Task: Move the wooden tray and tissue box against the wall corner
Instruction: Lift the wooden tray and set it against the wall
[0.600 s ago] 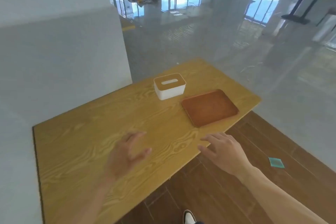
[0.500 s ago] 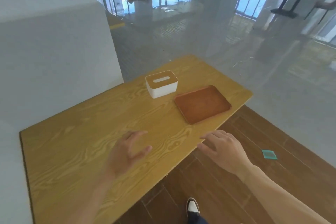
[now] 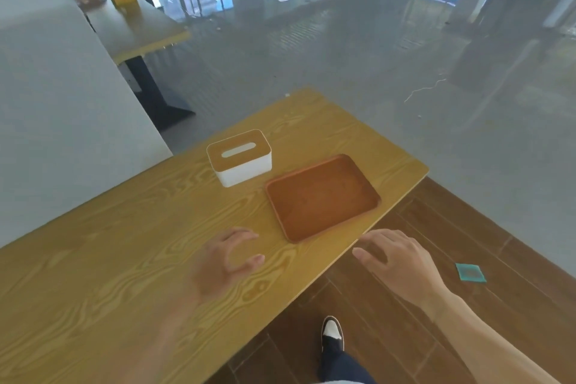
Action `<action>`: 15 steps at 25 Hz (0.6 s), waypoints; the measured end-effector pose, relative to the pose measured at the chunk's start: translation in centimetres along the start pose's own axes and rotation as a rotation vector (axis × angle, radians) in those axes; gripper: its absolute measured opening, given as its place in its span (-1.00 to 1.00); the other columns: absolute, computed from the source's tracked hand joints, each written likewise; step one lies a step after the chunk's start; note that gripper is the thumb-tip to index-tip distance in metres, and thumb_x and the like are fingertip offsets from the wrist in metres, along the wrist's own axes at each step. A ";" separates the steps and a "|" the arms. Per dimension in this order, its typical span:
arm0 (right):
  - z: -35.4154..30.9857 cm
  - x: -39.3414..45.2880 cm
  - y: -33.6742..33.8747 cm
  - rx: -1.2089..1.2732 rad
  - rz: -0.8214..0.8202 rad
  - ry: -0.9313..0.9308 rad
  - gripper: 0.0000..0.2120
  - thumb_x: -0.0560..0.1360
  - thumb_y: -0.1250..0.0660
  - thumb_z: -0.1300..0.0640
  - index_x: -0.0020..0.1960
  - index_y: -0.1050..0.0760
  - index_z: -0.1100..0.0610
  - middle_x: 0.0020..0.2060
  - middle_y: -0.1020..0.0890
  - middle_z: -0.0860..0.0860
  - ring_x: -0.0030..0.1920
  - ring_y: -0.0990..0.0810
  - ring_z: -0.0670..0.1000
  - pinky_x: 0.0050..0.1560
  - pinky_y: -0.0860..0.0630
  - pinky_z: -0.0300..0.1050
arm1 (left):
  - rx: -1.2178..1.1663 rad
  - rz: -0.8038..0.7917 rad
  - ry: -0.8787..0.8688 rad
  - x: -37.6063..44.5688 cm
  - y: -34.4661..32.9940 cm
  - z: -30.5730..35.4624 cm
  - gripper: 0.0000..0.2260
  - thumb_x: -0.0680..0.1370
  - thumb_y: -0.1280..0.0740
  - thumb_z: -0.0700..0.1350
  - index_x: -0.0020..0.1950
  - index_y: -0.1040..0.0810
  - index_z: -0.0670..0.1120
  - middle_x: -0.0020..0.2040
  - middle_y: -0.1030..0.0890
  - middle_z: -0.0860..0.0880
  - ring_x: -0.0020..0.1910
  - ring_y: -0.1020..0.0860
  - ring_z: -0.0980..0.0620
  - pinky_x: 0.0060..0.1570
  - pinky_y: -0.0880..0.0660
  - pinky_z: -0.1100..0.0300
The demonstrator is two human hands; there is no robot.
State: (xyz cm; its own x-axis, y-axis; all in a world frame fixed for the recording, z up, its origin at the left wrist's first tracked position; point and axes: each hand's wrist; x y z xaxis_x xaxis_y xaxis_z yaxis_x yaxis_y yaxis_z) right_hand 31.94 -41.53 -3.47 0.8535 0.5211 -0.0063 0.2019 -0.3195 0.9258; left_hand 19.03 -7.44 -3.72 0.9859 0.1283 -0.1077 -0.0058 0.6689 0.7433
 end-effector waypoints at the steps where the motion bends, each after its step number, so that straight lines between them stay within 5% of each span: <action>1: 1.2 1.0 0.2 0.009 -0.023 -0.011 -0.57 0.54 -0.14 -0.35 0.19 -0.57 -0.14 0.18 -0.64 -0.19 0.20 -0.54 -0.10 0.11 -0.40 -0.11 | -0.018 -0.004 0.026 1.1 -0.4 0.5 -0.48 0.44 -0.23 0.44 0.30 -0.48 0.21 0.28 -0.45 0.31 0.28 -0.40 0.34 0.26 -0.37 0.23; 7: 6.8 5.7 0.3 0.041 -0.157 -0.050 -0.50 0.52 -0.08 -0.38 0.23 -0.56 -0.13 0.17 -0.64 -0.18 0.15 -0.58 -0.11 -0.02 -0.45 -0.16 | -0.129 0.022 0.191 6.6 -3.3 1.5 -0.50 0.41 -0.28 0.41 0.25 -0.51 0.20 0.23 -0.50 0.26 0.23 -0.44 0.32 0.18 -0.37 0.26; 10: 7.9 7.1 -1.4 0.069 -0.236 -0.104 -0.52 0.54 -0.11 -0.36 0.21 -0.57 -0.12 0.14 -0.65 -0.19 0.09 -0.59 -0.14 -0.07 -0.46 -0.19 | -0.204 0.053 0.297 9.3 -4.3 0.1 -0.63 0.47 -0.39 0.23 0.22 -0.55 0.14 0.20 -0.56 0.13 0.18 -0.51 0.16 0.13 -0.41 0.20; 15: 8.3 10.0 -4.1 0.115 -0.369 -0.254 -0.54 0.56 -0.17 -0.32 0.29 -0.52 -0.09 0.05 -0.63 -0.20 0.00 -0.60 -0.12 -0.05 -0.55 -0.08 | -0.211 0.087 0.461 14.3 -5.6 -3.3 -0.63 0.52 -0.40 0.14 0.26 -0.56 0.01 0.10 -0.60 0.06 0.02 -0.56 0.11 -0.03 -0.47 0.19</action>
State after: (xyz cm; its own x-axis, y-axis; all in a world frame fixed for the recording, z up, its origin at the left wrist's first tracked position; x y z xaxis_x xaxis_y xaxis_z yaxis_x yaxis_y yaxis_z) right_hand 43.62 -41.59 -10.50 0.8022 0.4104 -0.4337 0.5545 -0.2425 0.7961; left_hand 32.58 -6.95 -11.63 0.8040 0.4682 -0.3667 -0.1653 0.7683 0.6184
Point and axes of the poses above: each hand's wrist, its own x-axis towards the middle knuckle, its own y-axis out of the back of the hand, z = x × y
